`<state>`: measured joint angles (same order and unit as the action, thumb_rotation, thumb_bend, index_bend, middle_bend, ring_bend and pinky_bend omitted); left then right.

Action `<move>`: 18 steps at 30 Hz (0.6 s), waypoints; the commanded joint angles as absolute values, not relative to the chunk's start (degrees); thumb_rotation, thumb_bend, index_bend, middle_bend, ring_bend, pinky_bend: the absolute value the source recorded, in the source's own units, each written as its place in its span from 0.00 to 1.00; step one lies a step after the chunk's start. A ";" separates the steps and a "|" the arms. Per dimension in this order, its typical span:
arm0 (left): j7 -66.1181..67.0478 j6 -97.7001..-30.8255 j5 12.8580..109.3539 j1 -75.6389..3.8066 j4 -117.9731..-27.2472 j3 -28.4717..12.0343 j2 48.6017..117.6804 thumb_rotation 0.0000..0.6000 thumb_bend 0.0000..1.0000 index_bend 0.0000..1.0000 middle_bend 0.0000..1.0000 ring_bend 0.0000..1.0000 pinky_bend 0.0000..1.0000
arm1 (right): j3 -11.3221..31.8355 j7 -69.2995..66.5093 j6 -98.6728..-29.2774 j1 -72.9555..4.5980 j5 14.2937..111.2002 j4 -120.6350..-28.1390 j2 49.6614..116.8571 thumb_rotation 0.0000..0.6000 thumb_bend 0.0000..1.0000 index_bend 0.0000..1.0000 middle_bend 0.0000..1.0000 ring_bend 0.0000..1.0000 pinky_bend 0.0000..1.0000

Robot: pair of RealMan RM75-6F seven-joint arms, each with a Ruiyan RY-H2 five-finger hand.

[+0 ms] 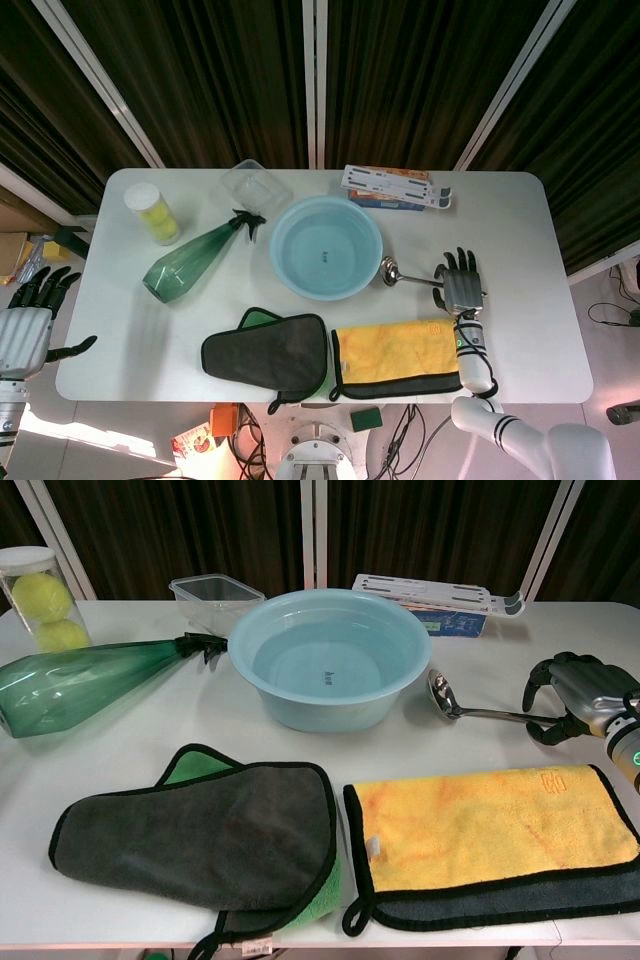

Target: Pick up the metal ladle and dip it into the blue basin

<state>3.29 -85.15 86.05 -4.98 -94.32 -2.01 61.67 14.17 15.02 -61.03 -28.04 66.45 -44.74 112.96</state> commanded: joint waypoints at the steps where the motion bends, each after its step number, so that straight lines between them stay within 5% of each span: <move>1: 3.29 -85.13 86.02 -4.98 -94.34 -2.02 61.66 0.86 0.00 0.15 0.11 0.04 0.17 | 14.14 14.86 -60.97 -28.04 66.54 -44.57 113.06 1.00 0.40 0.50 0.14 0.00 0.00; 18: 3.15 -84.58 85.58 -5.13 -94.30 -2.03 61.62 0.87 0.00 0.15 0.11 0.04 0.17 | 14.62 15.03 -60.32 -28.35 66.21 -43.57 113.52 1.00 0.44 0.57 0.16 0.00 0.00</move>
<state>3.13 -84.58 85.58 -5.13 -94.30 -2.03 61.62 14.59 15.10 -60.27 -28.33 66.17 -43.63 113.49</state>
